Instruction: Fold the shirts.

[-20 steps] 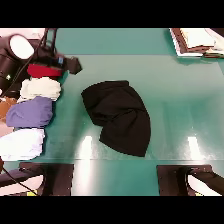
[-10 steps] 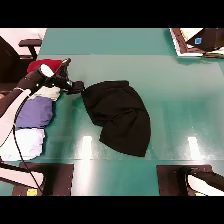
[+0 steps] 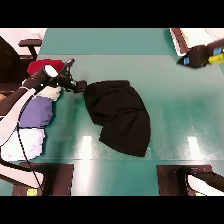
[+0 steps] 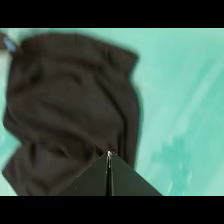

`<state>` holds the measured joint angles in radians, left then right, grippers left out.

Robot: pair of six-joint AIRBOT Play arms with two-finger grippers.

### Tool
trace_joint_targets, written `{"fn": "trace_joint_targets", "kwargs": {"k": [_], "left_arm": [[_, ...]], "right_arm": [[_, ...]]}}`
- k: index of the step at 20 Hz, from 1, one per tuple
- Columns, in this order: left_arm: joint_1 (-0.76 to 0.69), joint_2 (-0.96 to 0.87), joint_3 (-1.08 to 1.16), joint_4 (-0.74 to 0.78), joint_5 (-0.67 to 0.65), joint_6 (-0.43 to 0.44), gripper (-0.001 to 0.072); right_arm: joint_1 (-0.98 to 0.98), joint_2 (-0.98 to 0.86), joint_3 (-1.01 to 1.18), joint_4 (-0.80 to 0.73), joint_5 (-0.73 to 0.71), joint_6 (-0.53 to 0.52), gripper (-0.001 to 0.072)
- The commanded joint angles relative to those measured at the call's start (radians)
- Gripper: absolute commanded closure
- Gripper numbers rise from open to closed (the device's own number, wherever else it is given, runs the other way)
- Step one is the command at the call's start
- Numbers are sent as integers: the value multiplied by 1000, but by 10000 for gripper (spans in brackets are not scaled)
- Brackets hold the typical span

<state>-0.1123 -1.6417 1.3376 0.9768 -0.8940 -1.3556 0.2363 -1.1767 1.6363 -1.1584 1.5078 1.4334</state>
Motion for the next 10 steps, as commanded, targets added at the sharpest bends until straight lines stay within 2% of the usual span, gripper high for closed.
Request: {"fn": "trace_joint_targets", "kwargs": {"k": [1,3,4,5,6,7,9,10], "left_arm": [[19,63,76,26,-21,17,683],[26,121,112,40,-20,34,683],[26,141,125,50,-21,49,683],[26,154,130,49,-22,55,683],[26,164,131,47,-27,55,683],[26,165,131,47,-37,55,683],[26,163,131,49,-64,55,683],[26,163,131,48,-71,55,683]], "right_arm": [[-35,115,-291,-48,-14,39,694],[-93,189,-520,-46,-60,95,692],[-119,217,-629,-43,-88,113,609],[-142,237,-747,-14,-121,114,310],[-154,245,-850,42,-160,114,203],[-156,240,-948,124,-208,104,207],[-124,201,-1084,312,-322,16,223],[-89,174,-1120,377,-384,-7,269]]}}
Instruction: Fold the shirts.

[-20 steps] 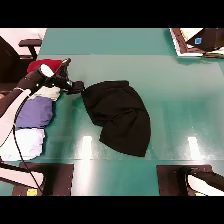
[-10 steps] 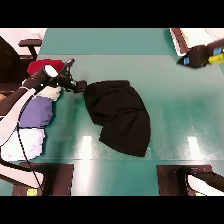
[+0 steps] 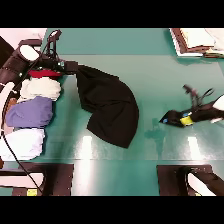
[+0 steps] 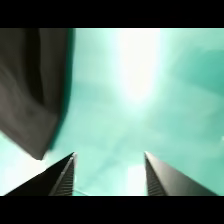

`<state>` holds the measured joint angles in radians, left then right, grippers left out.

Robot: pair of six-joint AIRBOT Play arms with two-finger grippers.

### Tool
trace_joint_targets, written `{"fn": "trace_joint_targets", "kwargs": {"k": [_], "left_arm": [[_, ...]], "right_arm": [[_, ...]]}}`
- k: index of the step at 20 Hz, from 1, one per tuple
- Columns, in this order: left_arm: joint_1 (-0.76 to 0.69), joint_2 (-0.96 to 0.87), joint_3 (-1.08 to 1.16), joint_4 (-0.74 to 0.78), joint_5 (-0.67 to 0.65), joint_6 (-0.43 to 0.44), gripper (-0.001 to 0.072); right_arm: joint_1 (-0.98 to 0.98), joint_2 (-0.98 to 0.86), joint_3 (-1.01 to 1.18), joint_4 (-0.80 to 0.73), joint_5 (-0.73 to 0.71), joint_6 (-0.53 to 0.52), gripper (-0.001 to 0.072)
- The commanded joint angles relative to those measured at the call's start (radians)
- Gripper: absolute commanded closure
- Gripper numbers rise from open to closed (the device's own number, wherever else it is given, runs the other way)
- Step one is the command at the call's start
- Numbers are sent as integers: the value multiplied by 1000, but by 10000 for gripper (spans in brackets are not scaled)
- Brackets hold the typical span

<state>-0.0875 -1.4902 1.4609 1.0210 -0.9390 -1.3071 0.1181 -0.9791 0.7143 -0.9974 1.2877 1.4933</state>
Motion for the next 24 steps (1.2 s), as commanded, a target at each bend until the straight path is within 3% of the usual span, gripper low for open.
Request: {"fn": "trace_joint_targets", "kwargs": {"k": [1,7,8,11,12,17,24], "left_arm": [[1,12,8,4,-28,6,683],[1,12,8,4,-28,6,683],[1,12,8,5,-29,6,683],[1,13,11,5,-31,7,683],[1,20,16,6,-29,7,683],[1,165,144,35,6,7,683],[1,505,393,36,-55,7,683]], "right_arm": [[71,-61,-217,268,-231,-84,272],[338,-323,-48,322,-407,-100,274],[361,-360,-8,315,-417,-100,315],[385,-437,112,204,-414,-100,660],[374,-442,150,159,-392,-99,695],[187,-294,395,-39,-163,-94,696],[-119,20,849,-77,123,-96,696]]}}
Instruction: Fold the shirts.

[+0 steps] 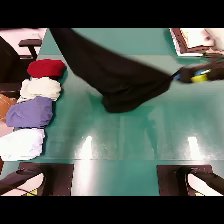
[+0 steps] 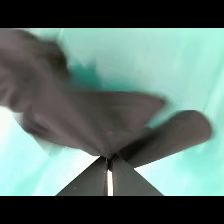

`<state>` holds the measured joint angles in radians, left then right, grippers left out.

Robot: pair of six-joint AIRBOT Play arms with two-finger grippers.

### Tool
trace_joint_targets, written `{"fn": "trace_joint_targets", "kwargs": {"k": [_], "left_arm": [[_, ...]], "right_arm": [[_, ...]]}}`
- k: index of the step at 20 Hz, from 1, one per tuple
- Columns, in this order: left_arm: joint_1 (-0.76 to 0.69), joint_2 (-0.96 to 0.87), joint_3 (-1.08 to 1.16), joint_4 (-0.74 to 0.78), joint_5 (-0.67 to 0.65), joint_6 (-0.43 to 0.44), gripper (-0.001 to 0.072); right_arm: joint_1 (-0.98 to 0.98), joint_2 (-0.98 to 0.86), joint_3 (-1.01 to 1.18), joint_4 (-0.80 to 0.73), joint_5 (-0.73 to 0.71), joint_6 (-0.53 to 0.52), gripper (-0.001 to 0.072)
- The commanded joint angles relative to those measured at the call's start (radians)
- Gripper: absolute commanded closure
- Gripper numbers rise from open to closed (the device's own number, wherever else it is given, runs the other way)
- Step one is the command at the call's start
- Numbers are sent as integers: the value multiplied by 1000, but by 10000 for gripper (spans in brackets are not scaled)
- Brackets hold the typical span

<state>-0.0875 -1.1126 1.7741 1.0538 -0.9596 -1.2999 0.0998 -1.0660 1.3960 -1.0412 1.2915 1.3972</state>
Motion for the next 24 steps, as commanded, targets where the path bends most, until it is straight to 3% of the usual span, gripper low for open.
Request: {"fn": "trace_joint_targets", "kwargs": {"k": [1,6,11,15,17,20,24], "left_arm": [[1,174,89,1,-49,0,683],[1,362,92,-18,-55,0,684],[1,382,85,5,-100,-1,684],[1,235,23,119,-280,-7,683],[1,139,-96,120,-298,-9,683],[1,-26,-308,120,-251,-8,683],[1,-257,-457,121,-31,-8,683]], "right_arm": [[-126,138,213,-33,135,0,696],[-239,201,433,-33,229,0,696],[-309,82,673,-33,335,18,696],[-250,-77,632,-36,351,50,697],[-182,-165,537,-55,349,61,697],[-72,-336,416,-169,311,60,697],[-6,-543,368,-183,191,49,696]]}}
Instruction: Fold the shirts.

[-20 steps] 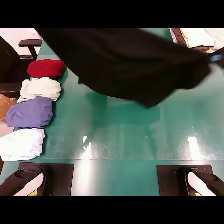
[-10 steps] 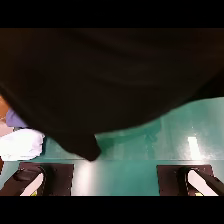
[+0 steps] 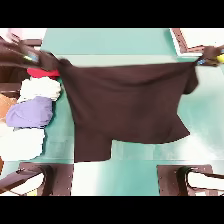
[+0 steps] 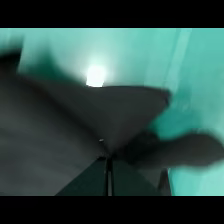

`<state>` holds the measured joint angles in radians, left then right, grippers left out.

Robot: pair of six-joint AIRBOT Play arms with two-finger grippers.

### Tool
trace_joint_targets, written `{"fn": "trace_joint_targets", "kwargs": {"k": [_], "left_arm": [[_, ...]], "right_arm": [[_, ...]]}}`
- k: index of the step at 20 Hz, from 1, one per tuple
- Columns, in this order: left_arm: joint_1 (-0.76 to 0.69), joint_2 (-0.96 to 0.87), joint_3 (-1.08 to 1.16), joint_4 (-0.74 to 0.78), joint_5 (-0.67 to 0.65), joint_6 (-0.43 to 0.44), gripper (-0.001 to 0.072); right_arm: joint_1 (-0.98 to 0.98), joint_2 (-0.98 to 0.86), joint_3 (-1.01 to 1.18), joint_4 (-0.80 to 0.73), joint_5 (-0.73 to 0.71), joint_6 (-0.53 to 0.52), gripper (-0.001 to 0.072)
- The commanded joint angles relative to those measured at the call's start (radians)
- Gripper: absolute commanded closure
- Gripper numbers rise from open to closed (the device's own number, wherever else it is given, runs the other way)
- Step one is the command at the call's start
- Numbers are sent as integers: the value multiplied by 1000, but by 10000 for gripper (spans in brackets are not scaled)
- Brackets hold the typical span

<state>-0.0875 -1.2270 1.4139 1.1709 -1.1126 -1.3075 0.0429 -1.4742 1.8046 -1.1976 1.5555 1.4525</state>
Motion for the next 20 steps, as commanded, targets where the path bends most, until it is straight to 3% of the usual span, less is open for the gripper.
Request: {"fn": "trace_joint_targets", "kwargs": {"k": [1,2,3,4,5,8,11,15,20], "left_arm": [[1,-183,-97,3,158,-3,683],[1,-211,-97,3,191,-5,681],[1,-224,-97,4,213,-10,618],[5,-225,-97,4,226,-12,303],[17,-224,-89,0,211,-29,155],[116,-220,-22,-5,-26,-53,170],[211,-168,-108,-9,-169,-26,169],[232,-60,-424,-40,-105,-5,169],[231,-47,-672,-273,27,143,170]], "right_arm": [[57,-175,-32,-25,-82,-6,695],[60,-209,-16,-25,-81,-6,695],[60,-238,8,-24,-72,-6,668],[58,-258,35,-24,-58,-6,488],[52,-270,66,-24,-40,-6,370],[8,-235,79,44,45,-50,370],[-73,-84,-127,177,38,-103,371],[-171,146,-490,254,-56,-129,371],[-249,297,-745,327,-119,-138,371]]}}
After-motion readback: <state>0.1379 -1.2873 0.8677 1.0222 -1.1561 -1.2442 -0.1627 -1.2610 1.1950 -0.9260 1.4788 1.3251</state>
